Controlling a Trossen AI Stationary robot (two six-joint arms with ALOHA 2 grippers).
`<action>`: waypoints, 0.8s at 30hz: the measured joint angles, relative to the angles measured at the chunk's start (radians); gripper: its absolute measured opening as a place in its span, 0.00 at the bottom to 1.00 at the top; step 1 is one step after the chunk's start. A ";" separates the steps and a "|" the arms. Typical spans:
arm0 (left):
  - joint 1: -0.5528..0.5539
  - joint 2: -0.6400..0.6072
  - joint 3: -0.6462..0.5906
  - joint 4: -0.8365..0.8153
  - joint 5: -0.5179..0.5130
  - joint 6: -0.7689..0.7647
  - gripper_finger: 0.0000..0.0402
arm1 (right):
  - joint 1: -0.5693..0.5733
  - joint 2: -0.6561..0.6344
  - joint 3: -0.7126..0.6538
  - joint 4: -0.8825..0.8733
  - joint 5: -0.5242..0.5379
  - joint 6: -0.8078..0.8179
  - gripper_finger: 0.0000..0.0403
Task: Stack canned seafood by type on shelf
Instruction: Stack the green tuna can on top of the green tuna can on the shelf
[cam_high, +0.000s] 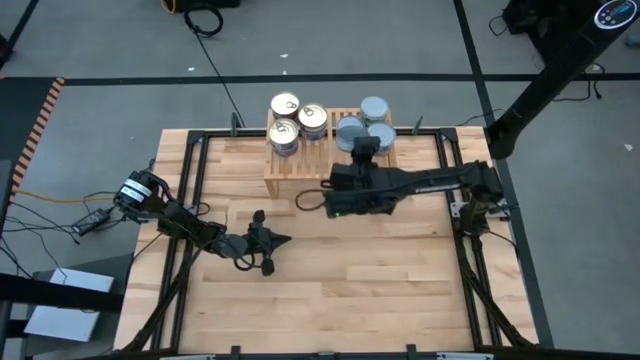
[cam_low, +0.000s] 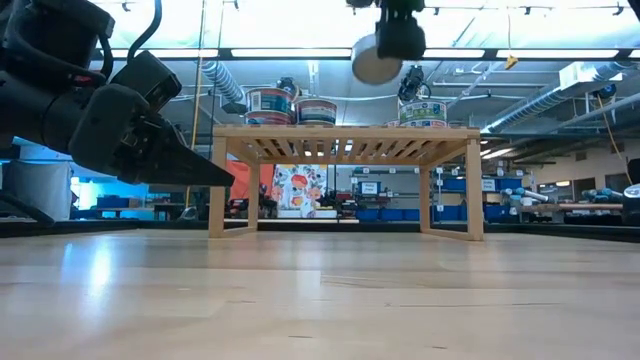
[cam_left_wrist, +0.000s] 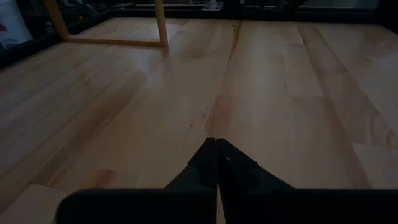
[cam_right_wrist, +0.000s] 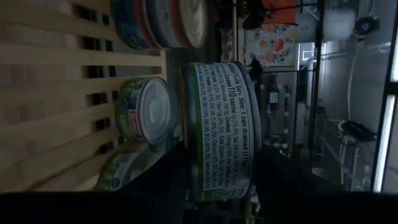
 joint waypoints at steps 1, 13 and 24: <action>0.000 0.000 0.000 0.000 0.000 0.000 0.01 | -0.014 0.000 -0.016 0.029 -0.001 -0.028 0.38; 0.000 0.000 0.000 -0.003 0.000 0.002 0.01 | -0.141 0.002 -0.142 0.355 -0.065 -0.333 0.38; 0.000 0.000 0.000 -0.003 0.000 0.002 0.01 | -0.228 0.001 -0.141 0.432 -0.185 -0.421 0.38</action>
